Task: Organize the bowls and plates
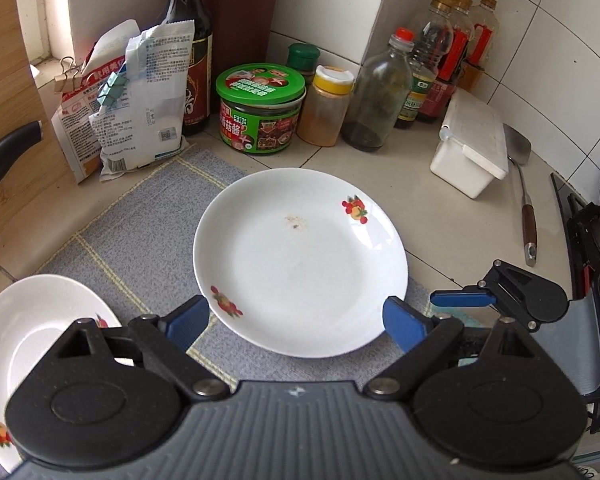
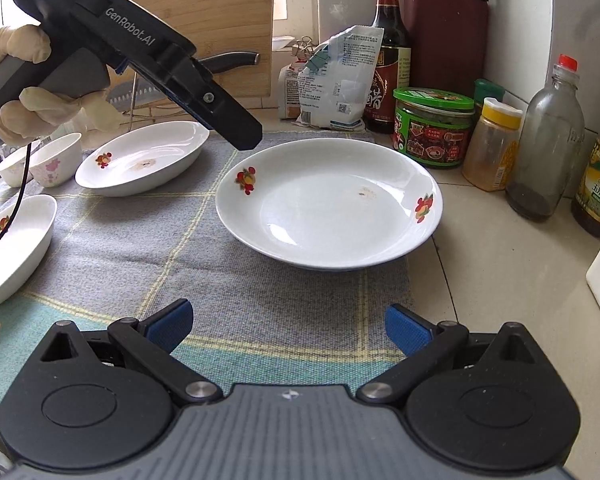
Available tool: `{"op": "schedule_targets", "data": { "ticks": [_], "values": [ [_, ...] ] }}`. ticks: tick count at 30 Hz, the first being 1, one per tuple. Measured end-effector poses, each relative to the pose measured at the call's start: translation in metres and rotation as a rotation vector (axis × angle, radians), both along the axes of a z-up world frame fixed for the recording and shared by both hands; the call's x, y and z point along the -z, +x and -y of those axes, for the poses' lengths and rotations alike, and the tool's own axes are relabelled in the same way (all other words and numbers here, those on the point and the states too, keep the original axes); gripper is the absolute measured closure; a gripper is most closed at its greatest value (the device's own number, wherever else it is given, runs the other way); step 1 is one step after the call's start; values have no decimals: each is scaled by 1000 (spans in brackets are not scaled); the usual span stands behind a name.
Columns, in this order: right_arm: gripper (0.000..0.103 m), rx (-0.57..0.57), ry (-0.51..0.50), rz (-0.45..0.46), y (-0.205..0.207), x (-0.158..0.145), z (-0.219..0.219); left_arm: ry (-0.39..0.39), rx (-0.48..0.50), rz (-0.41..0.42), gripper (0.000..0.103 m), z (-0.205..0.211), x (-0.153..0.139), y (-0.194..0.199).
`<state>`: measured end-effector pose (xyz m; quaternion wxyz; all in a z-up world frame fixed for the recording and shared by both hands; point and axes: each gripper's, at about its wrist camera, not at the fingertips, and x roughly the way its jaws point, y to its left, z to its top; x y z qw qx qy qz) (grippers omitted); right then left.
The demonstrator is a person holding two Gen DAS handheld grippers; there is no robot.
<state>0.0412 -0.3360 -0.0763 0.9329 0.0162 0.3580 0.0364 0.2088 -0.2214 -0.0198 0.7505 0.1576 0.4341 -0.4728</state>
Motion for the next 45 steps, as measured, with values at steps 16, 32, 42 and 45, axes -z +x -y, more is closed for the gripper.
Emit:
{"op": "schedule_targets", "data": {
  "ticks": [16,32,42,45],
  "values": [
    [0,-100,0,3,-22,-6,-33,-11,-231,119,9,-82,10,-97],
    [0,-176,17,-39,-14,-2,-68,-40,-423,88,9,-152,24,-146],
    [0,-160,-6,-70,-15,-6,-120,-54,-450,82,9,-219,23,-157],
    [0,-152,-7,-72,-17,-9,-136,-56,-457,88,9,-237,21,-160]
  ]
}}
